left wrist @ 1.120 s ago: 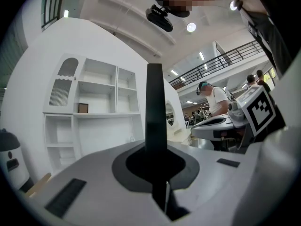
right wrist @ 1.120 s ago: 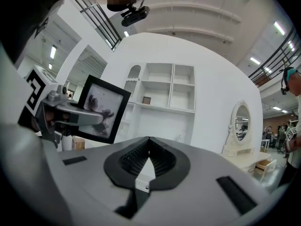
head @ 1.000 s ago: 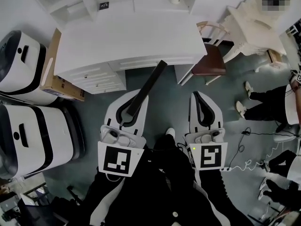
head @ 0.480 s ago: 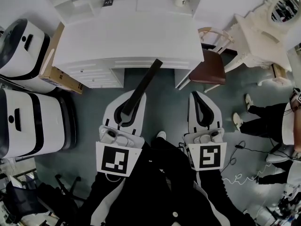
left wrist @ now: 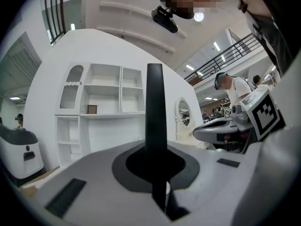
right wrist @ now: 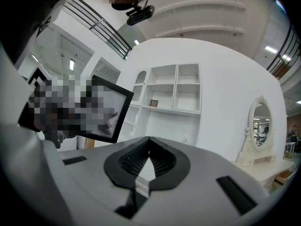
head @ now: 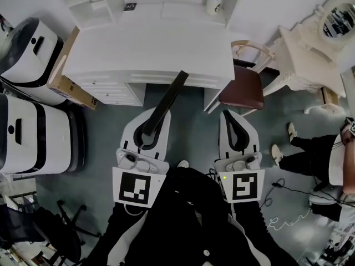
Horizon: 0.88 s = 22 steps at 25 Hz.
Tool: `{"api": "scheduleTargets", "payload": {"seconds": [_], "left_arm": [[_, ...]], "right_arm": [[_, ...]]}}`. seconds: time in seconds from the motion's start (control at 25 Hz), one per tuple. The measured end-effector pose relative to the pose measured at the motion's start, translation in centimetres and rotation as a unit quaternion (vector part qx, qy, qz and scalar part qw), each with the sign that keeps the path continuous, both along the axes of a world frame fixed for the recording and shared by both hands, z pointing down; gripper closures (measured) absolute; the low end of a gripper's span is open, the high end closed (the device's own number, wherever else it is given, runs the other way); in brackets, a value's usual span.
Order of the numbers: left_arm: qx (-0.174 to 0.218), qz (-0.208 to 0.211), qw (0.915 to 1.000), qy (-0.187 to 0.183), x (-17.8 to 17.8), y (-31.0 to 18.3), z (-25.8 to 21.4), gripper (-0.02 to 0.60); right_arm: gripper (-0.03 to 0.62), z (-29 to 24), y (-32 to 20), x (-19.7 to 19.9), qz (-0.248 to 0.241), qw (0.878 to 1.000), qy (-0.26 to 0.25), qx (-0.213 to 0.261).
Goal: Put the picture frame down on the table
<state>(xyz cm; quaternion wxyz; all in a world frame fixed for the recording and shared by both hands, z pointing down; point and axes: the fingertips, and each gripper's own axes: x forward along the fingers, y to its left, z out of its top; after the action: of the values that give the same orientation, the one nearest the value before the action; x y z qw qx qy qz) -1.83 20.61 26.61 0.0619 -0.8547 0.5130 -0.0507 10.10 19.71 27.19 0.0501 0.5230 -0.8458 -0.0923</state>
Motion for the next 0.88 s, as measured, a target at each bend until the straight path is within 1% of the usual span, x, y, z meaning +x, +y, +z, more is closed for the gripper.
{"api": "scheduleTargets", "payload": {"seconds": [0.16, 0.36, 0.68, 0.88], "left_arm": [[-0.005, -0.006, 1.0000, 0.005, 0.8, -0.1, 0.2, 0.569], [-0.021, -0.003, 0.9993, 0.032, 1.4, -0.8, 0.5, 0.569], [-0.019, 0.014, 0.9995, 0.023, 2.4, -3.6, 1.1, 0.569], [-0.023, 0.029, 0.9991, 0.020, 3.1, -7.0, 1.4, 0.569]], "right_arm": [[0.591, 0.2, 0.0, 0.8, -0.007, 1.000, -0.001, 0.000], [0.591, 0.6, -0.4, 1.5, -0.003, 1.000, -0.004, -0.009], [0.591, 1.4, -2.6, 2.6, 0.016, 1.000, -0.002, -0.013], [0.591, 1.6, -5.6, 3.0, 0.026, 1.000, 0.000, -0.013]]}}
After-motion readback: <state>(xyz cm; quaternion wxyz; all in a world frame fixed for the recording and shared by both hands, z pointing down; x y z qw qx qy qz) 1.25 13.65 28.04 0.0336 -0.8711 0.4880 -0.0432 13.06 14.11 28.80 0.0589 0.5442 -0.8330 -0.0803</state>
